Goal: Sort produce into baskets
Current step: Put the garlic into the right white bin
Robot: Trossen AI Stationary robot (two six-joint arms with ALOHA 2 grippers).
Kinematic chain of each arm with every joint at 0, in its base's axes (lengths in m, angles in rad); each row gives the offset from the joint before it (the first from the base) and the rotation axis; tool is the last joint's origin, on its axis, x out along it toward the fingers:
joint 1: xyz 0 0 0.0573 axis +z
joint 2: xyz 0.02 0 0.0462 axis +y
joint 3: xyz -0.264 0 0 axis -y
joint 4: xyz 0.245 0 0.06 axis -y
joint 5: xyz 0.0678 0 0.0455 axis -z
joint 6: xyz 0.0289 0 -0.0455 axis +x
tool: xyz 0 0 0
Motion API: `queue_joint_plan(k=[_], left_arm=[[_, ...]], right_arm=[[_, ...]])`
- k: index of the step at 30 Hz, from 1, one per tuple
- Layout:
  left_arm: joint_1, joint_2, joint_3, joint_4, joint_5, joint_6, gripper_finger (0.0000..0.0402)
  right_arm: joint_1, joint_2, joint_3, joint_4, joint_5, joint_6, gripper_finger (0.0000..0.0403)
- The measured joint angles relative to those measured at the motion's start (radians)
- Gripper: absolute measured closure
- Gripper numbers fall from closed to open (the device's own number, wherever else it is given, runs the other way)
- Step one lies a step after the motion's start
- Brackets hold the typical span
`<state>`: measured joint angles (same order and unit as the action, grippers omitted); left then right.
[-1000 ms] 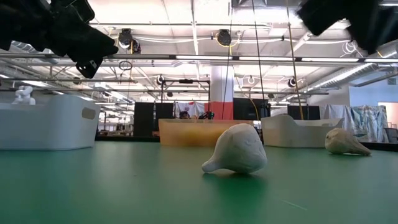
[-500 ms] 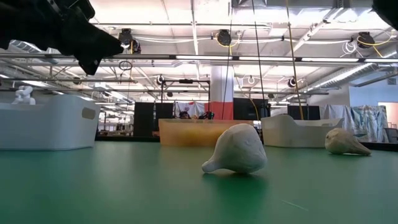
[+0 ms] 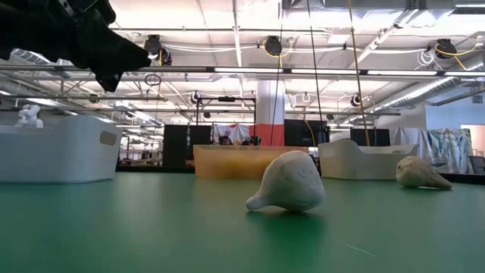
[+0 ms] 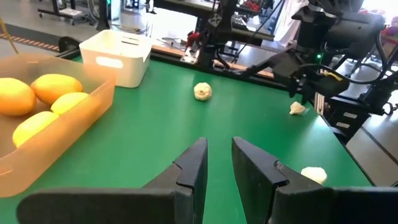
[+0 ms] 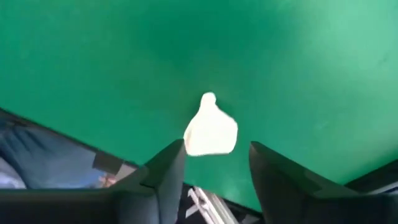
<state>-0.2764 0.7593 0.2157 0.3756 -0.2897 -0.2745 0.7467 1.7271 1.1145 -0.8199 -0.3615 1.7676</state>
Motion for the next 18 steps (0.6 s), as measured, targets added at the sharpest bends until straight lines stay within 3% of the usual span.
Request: queue_joint_plan(k=[10, 18], left_arm=[[0.000, 0.000, 0.000, 0.000, 0.000, 0.001, 0.0322], [0.000, 0.000, 0.000, 0.000, 0.000, 0.000, 0.0322]], right_arm=[[0.020, 0.006, 0.000, 0.002, -0.003, -0.002, 0.0137], [0.042, 0.059, 0.000, 0.050, 0.003, -0.023, 0.0121]])
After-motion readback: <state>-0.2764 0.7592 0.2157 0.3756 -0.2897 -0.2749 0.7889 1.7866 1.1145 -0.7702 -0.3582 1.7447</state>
